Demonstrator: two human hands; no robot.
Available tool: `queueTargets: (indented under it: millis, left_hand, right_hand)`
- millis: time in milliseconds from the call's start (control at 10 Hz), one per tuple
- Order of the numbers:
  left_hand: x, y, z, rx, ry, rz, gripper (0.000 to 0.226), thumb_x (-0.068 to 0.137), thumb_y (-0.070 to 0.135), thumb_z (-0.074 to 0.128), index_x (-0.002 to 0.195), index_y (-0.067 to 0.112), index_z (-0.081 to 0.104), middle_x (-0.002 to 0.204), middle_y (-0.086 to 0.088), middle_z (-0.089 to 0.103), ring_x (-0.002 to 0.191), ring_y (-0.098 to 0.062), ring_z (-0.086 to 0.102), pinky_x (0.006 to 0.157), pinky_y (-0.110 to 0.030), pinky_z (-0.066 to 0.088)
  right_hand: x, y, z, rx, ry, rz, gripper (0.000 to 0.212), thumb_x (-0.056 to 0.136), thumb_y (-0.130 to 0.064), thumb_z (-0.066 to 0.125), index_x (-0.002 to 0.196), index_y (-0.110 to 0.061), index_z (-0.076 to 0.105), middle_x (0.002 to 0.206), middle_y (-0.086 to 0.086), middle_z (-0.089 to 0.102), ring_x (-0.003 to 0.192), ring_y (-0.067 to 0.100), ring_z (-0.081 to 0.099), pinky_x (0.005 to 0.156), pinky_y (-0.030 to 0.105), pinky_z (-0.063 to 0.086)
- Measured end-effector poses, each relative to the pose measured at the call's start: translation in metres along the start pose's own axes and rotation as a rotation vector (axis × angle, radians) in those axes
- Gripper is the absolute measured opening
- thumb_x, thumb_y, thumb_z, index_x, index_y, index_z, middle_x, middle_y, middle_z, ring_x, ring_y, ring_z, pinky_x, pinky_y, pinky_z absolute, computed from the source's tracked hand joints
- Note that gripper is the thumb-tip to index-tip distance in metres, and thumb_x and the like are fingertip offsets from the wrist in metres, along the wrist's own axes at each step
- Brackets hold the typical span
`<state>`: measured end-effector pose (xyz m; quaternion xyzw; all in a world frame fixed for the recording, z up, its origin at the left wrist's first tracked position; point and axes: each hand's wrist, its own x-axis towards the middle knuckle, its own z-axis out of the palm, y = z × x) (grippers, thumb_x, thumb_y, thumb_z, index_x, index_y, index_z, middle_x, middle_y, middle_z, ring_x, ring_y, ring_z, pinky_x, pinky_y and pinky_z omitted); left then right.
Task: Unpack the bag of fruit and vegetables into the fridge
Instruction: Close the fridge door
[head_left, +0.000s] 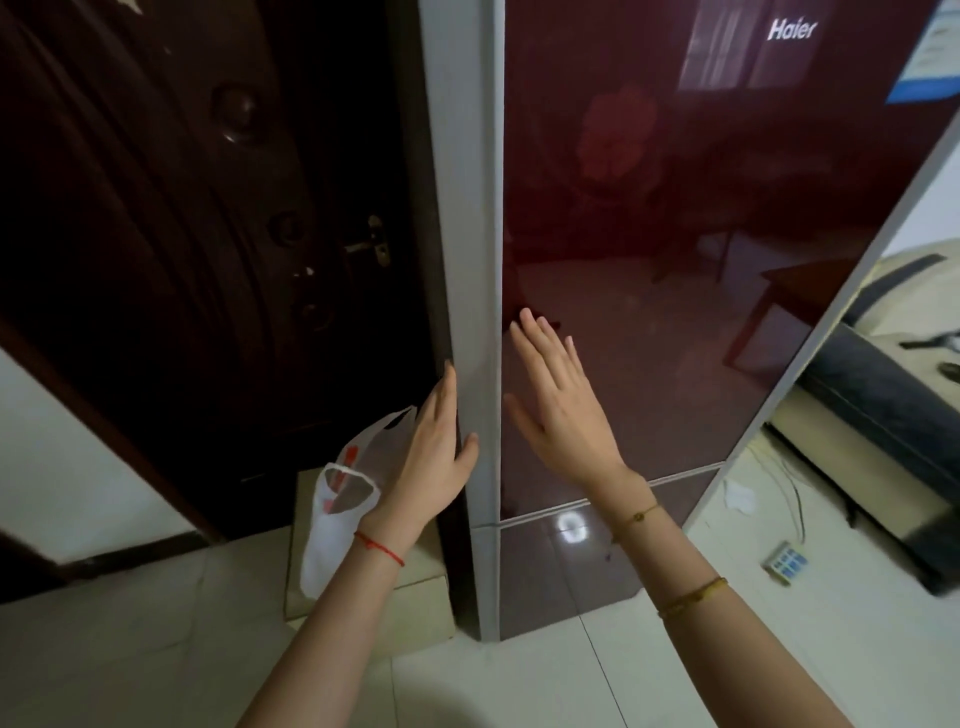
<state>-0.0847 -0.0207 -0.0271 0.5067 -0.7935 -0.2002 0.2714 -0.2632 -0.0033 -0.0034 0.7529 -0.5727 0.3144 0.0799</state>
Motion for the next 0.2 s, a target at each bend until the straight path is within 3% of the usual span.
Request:
queueTargets:
  millis: [200]
  left_hand:
    - [-0.003,-0.009,-0.018,-0.008,0.031,0.050,0.078,0.096,0.024,0.056,0.157,0.020,0.007,0.164,-0.003,0.012,0.150,-0.021,0.019,0.118,-0.043,0.031]
  right_hand:
    - [-0.011,-0.008,-0.006,-0.023,0.032,0.102,0.070,0.097,-0.039,0.053,0.154,-0.014,0.021,0.161,0.002,0.021,0.151,0.021,0.012,0.122,0.045,0.016]
